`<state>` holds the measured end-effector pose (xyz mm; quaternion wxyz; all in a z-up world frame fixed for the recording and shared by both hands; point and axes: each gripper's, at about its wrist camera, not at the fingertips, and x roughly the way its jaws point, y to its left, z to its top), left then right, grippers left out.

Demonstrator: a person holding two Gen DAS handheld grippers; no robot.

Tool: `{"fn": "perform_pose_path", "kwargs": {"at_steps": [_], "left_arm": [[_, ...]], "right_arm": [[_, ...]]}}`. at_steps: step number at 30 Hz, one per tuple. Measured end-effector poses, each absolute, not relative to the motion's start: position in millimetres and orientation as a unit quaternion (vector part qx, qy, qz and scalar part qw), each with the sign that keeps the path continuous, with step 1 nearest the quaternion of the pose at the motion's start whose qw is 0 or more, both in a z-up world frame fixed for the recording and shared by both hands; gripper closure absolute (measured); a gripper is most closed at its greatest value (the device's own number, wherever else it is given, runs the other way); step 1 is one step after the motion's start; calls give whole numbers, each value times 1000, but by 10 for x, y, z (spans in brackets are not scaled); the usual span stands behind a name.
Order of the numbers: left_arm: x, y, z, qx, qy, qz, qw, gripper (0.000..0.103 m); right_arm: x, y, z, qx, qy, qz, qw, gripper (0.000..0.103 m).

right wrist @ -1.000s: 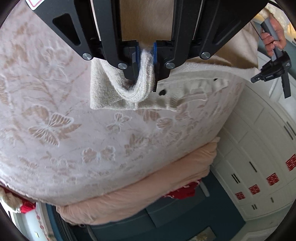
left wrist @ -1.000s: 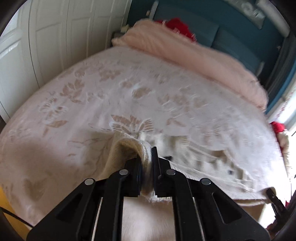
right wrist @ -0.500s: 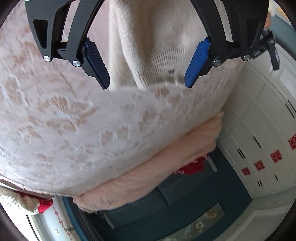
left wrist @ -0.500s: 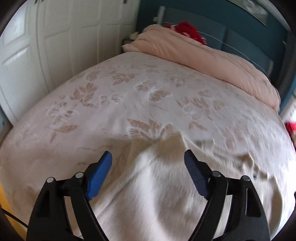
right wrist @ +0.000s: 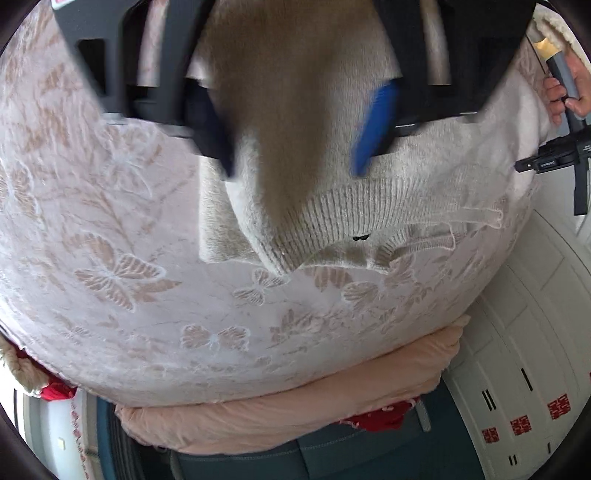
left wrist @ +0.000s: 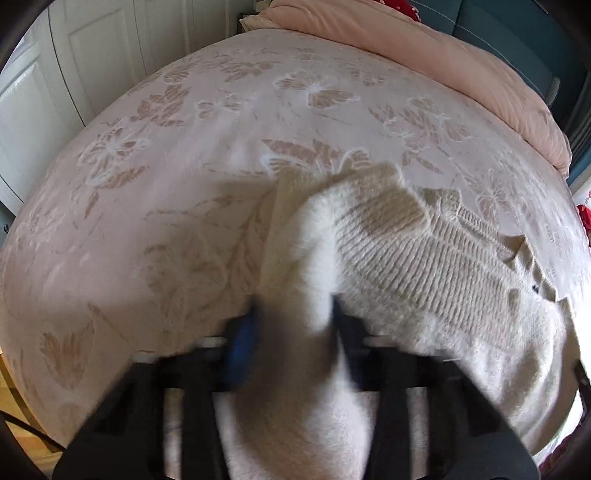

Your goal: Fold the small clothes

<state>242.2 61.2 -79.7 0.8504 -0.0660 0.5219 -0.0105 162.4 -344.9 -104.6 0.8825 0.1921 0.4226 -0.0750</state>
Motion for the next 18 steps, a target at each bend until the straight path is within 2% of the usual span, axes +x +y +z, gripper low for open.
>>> {"fn": "perform_pose_path", "kwargs": {"at_steps": [1, 7, 9, 10, 13, 15, 17, 18], "left_arm": [[2415, 646, -707, -83, 513, -19, 854, 90], [2361, 679, -16, -124, 427, -43, 895, 91], [2474, 610, -13, -114, 421, -28, 899, 91], [2544, 571, -83, -102, 427, -20, 898, 90], [2828, 472, -690, -63, 497, 13, 865, 87], [2862, 520, -951, -71, 526, 13, 847, 86], [2757, 537, -852, -71, 500, 6, 863, 82], [2687, 551, -773, -70, 493, 0, 867, 74]], "right_arm": [[1621, -3467, -974, 205, 411, -67, 886, 97], [1337, -3551, -261, 203, 286, -74, 934, 98], [1431, -3616, -369, 190, 298, -94, 931, 98], [1558, -3691, -583, 190, 331, -108, 918, 98], [1791, -3919, -1279, 234, 425, -120, 866, 98], [1732, -3937, -1299, 247, 418, -115, 867, 94], [1608, -3860, -1089, 233, 396, -110, 881, 89], [1559, -3823, -1022, 223, 392, -111, 886, 88]]}}
